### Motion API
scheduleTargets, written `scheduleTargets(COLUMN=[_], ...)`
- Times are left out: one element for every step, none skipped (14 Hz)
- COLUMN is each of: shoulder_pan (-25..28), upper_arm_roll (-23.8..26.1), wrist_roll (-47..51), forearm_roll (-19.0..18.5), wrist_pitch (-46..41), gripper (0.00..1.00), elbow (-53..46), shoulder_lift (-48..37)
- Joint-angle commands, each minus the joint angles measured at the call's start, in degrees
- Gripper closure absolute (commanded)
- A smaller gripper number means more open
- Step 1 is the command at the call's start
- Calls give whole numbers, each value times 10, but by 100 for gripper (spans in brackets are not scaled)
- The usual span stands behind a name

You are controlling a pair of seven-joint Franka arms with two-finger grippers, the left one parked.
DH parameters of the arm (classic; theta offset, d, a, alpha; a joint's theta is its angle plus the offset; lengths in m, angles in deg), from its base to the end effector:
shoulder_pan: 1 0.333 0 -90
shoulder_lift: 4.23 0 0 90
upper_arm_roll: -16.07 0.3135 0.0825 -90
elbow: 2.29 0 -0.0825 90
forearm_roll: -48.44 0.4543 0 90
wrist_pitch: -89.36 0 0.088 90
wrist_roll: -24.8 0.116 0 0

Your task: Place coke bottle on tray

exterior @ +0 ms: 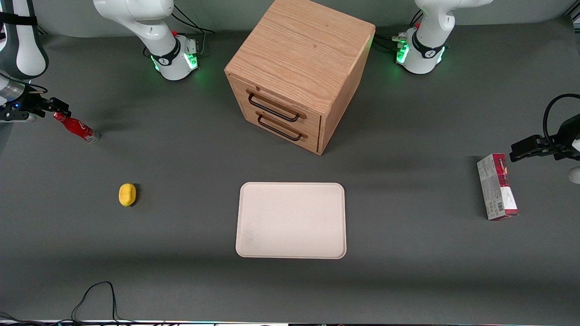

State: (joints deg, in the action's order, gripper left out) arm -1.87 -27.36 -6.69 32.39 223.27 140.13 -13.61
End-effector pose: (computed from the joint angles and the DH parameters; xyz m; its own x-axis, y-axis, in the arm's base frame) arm 0.3656 -0.3508 0.2692 0.9976 -0.0204 -0.0666 -0.0165 -0.9982 0.0584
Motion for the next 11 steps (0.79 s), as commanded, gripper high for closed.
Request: scheduleTargets(shoulder_pan=[4,4,4,5,5,5,7,14,15,15,16], upper_arm_roll=[-9,-10,-9,-9,-9,-9,-9,-9,-10,-9,-9], wrist_roll=[-23,-36,-47,-56,-59,-60,-61,-61,-62,-62,-62], forearm_roll=[15,20,36,47,48,48,48,48,48,48,48], wrist_pitch=[11,11,10,10,11,13,12,12,12,11,11], gripper=[0,0,0,0,1,2,2,2,4,13,25], elbow=[3,4,3,3,2,3,2,2,2,2,2], shoulder_lift=[2,2,5,11,16,16,16,16,16,16,16])
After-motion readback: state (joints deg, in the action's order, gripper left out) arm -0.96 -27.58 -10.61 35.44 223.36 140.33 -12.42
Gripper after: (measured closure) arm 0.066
